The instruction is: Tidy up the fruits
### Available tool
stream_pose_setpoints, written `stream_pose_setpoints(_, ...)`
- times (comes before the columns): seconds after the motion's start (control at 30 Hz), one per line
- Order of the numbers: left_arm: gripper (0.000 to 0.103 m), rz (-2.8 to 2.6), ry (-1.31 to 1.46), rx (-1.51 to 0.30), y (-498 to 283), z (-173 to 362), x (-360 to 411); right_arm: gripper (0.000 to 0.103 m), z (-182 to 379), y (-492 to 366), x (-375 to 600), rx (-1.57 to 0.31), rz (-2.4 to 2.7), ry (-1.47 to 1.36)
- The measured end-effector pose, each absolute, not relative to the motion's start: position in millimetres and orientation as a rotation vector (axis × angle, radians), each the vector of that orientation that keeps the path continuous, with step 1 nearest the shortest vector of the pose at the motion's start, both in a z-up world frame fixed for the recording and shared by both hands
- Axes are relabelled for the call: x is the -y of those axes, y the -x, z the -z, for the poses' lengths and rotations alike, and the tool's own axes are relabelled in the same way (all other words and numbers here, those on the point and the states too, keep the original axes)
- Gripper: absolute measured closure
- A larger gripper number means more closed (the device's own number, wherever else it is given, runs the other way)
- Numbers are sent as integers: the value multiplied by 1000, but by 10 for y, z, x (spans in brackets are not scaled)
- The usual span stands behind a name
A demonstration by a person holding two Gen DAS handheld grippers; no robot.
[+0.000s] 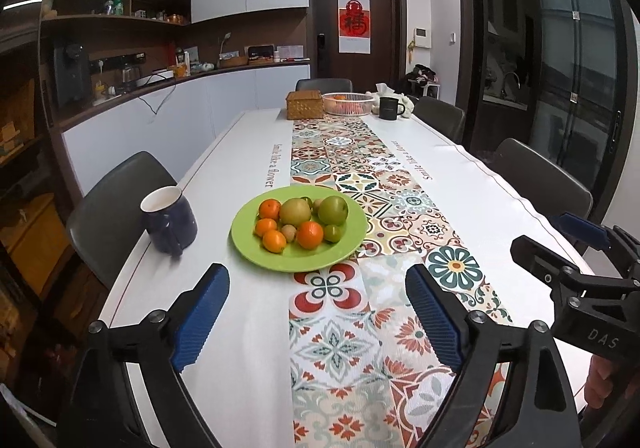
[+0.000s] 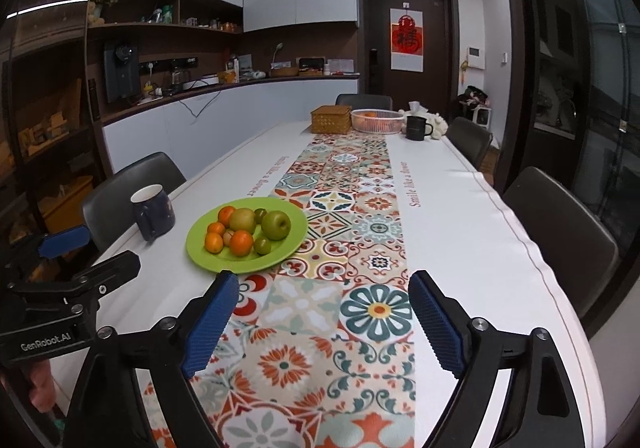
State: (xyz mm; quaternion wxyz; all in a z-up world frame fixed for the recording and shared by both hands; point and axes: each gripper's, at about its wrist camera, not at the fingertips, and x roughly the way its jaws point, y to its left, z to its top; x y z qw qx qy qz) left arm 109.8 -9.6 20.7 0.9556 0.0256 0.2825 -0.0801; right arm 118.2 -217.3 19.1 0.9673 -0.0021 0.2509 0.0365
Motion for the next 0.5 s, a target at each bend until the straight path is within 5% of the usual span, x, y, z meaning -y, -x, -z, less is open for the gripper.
stream_pose_setpoints(0.5,2,159,-69,-565,-923,-151,128,14,-118,-947,2217,-520,-54,-1)
